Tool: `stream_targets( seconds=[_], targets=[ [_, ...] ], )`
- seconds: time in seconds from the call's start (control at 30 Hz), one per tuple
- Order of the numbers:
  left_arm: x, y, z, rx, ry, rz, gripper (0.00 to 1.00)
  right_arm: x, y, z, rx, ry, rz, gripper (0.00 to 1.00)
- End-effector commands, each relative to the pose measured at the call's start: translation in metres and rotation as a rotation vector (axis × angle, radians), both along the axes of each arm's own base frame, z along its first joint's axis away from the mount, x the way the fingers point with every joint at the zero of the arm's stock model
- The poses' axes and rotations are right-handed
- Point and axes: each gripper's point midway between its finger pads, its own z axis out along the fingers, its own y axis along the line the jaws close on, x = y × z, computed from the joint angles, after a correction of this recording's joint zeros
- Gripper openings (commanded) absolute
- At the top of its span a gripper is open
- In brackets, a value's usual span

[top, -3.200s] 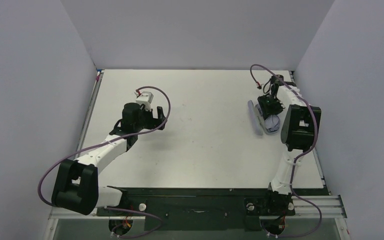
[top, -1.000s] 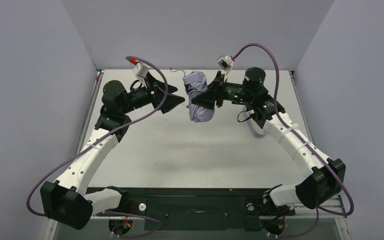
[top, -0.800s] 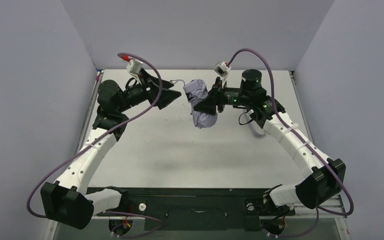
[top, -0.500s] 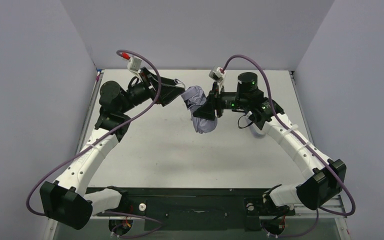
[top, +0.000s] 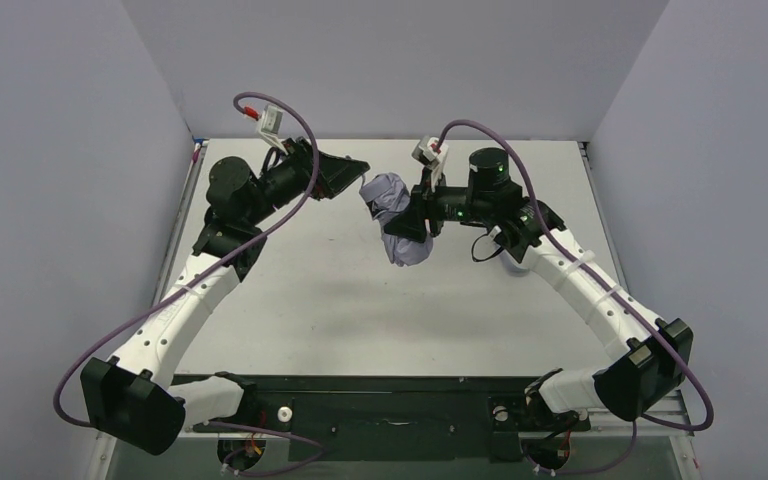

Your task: Open the umbrella

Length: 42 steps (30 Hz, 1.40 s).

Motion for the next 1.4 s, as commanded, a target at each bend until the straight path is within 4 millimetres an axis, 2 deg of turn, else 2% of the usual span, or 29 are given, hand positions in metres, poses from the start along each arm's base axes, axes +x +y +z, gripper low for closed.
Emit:
stream_targets(
  seconds=[0.0,0.07,0.13,0.17,0.2,0.23,0.3,0.4,0.57,0.7,0.9,1.0,1.07,1.1,1.13,1.17,1.2,1.23,1.27,1.37],
  targets=[
    [0.010,0.005,-0.006,-0.005,0.083,0.070,0.66,0.002,-0.001,0.053,0.056,-0.200,-0.034,0.00],
    [0.011,0.005,-0.010,-0.011,0.110,0.072,0.61,0.003,0.000,0.051,0.041,-0.212,-0.041,0.00],
    [0.011,0.005,-0.009,-0.021,0.111,0.068,0.48,0.003,0.001,0.046,0.024,-0.216,-0.040,0.00],
    [0.010,0.005,-0.005,-0.034,0.101,0.066,0.39,0.002,0.000,0.044,0.017,-0.212,-0.041,0.00],
    [0.011,0.006,-0.004,-0.040,0.097,0.069,0.33,0.002,0.000,0.042,0.011,-0.206,-0.041,0.00],
    [0.010,0.008,0.001,-0.055,0.080,0.069,0.20,0.003,-0.001,0.038,-0.005,-0.216,-0.036,0.00],
    [0.011,0.013,0.008,-0.073,0.059,0.081,0.02,0.003,-0.002,0.030,-0.026,-0.216,-0.033,0.00],
    [0.019,0.028,0.017,-0.087,0.036,0.137,0.00,0.002,-0.006,0.018,-0.058,-0.204,-0.030,0.00],
    [0.043,0.070,0.037,-0.102,-0.012,0.298,0.00,-0.003,-0.010,-0.006,-0.117,-0.182,0.000,0.00],
    [0.053,0.095,0.056,-0.122,-0.060,0.365,0.00,-0.007,-0.014,-0.026,-0.168,-0.156,0.026,0.00],
    [0.057,0.114,0.068,-0.131,-0.099,0.406,0.00,-0.008,-0.024,-0.057,-0.247,-0.101,0.055,0.00],
    [0.060,0.117,0.063,-0.070,-0.121,0.424,0.00,-0.006,-0.026,-0.061,-0.256,-0.088,0.055,0.00],
    [0.059,0.113,0.055,0.031,-0.167,0.403,0.11,-0.004,-0.028,-0.060,-0.257,-0.080,0.053,0.00],
    [0.060,0.113,0.047,0.118,-0.212,0.407,0.31,-0.004,-0.028,-0.062,-0.259,-0.071,0.055,0.00],
    [0.057,0.111,0.047,0.165,-0.247,0.388,0.43,-0.001,-0.029,-0.063,-0.261,-0.064,0.051,0.00],
    [0.058,0.113,0.038,0.265,-0.296,0.393,0.65,-0.001,-0.030,-0.065,-0.264,-0.052,0.053,0.00],
    [0.054,0.110,0.037,0.314,-0.332,0.364,0.75,0.002,-0.033,-0.069,-0.270,-0.037,0.048,0.00],
    [0.053,0.111,0.024,0.430,-0.384,0.348,0.94,0.000,-0.035,-0.074,-0.277,-0.017,0.057,0.00],
    [0.047,0.107,0.023,0.486,-0.445,0.306,0.99,0.004,-0.040,-0.080,-0.285,0.004,0.048,0.00],
    [0.028,0.105,-0.006,0.718,-0.611,0.199,0.97,0.007,-0.050,-0.091,-0.300,0.056,0.048,0.00]
  ],
)
